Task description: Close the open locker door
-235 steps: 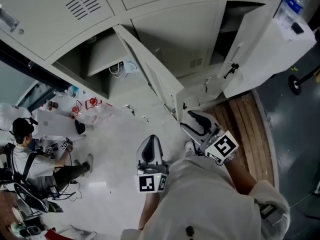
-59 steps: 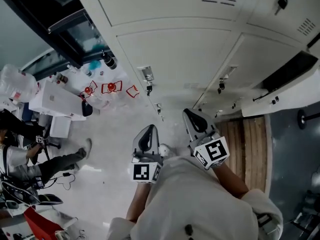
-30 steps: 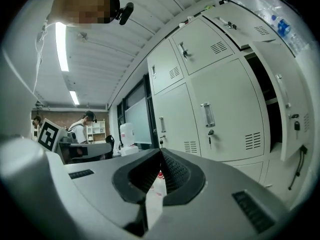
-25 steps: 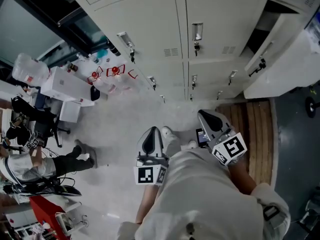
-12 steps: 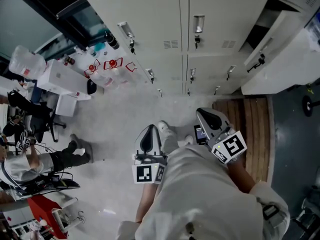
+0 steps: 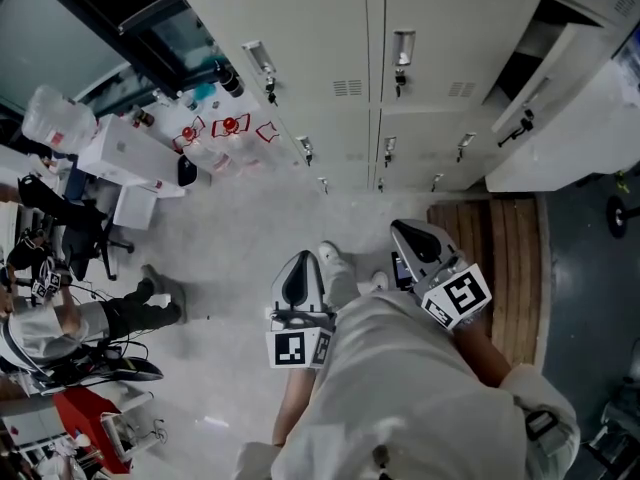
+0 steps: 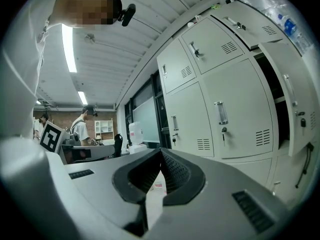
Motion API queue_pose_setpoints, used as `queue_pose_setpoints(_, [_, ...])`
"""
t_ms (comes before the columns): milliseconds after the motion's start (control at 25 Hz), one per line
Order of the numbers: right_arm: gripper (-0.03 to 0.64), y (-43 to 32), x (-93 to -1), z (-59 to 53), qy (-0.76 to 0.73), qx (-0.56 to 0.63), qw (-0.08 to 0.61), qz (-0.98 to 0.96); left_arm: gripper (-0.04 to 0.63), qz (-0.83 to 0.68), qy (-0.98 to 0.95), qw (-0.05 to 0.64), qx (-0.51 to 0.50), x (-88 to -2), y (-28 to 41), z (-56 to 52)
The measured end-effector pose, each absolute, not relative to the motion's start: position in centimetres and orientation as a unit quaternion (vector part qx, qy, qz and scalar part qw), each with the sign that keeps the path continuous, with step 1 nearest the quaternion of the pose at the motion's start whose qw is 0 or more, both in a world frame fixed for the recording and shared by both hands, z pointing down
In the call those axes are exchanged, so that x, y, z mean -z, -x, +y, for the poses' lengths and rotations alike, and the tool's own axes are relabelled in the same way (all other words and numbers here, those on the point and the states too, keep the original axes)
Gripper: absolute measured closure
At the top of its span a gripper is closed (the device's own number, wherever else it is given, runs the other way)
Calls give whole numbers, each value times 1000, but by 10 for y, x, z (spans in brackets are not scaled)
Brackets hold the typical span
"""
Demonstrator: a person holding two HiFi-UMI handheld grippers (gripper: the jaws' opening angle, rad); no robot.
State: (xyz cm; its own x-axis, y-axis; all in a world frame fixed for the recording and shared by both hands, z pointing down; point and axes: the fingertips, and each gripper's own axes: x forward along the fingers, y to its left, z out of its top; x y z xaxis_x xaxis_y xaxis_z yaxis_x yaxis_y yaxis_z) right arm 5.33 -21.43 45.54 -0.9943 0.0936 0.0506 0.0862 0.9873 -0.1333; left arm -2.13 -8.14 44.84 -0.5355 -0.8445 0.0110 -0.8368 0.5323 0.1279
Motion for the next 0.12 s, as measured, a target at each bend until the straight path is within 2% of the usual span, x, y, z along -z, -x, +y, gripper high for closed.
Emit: queue_pose_setpoints(120, [591, -54, -456, -216, 41, -68, 29, -996, 586, -874, -481, 37, 53, -449, 20, -81])
